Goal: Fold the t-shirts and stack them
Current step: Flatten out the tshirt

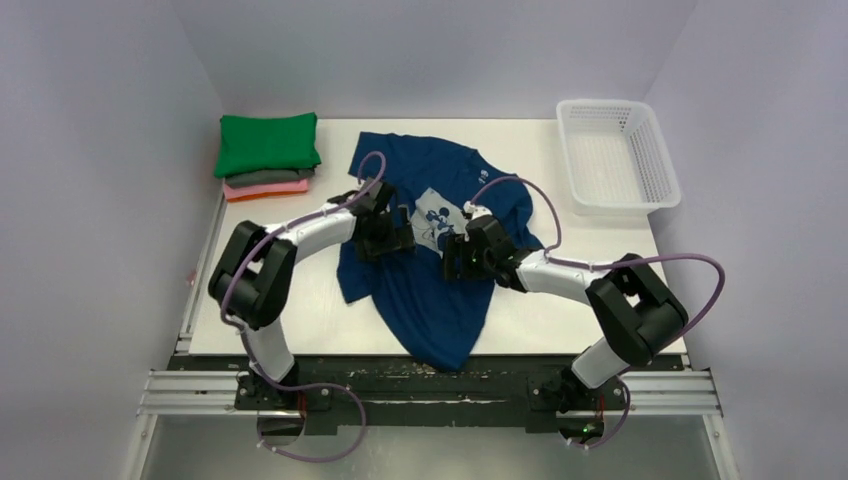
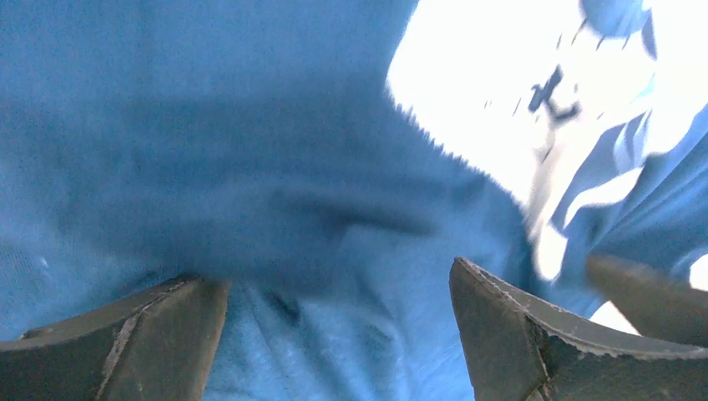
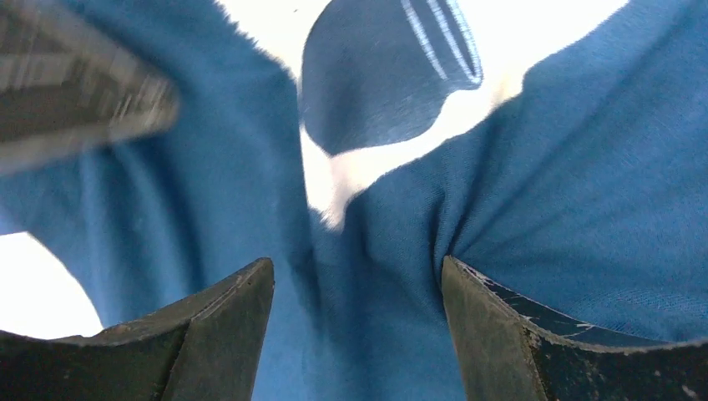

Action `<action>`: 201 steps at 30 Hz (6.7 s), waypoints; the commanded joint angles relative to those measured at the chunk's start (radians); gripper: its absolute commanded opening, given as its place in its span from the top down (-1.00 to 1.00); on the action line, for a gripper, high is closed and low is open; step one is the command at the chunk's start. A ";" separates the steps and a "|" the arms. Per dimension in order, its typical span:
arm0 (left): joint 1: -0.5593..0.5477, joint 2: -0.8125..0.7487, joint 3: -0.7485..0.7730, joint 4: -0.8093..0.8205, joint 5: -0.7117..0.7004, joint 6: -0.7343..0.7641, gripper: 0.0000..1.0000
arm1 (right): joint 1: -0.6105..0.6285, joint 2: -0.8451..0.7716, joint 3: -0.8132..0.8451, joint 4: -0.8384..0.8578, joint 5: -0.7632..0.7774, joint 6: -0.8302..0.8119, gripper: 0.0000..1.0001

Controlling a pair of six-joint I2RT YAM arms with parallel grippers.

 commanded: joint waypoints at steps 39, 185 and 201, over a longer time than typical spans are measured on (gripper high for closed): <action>0.211 -0.952 -0.638 -0.217 -0.245 -0.112 -1.00 | 0.209 -0.540 -0.177 -0.427 0.554 0.206 -0.90; 0.180 -0.999 0.670 -0.477 -0.477 0.240 1.00 | 0.056 -0.500 1.141 -0.418 0.695 -0.482 1.00; 0.347 -0.028 0.607 -0.331 -0.574 0.157 1.00 | -0.302 0.134 0.822 -0.172 0.509 -0.274 1.00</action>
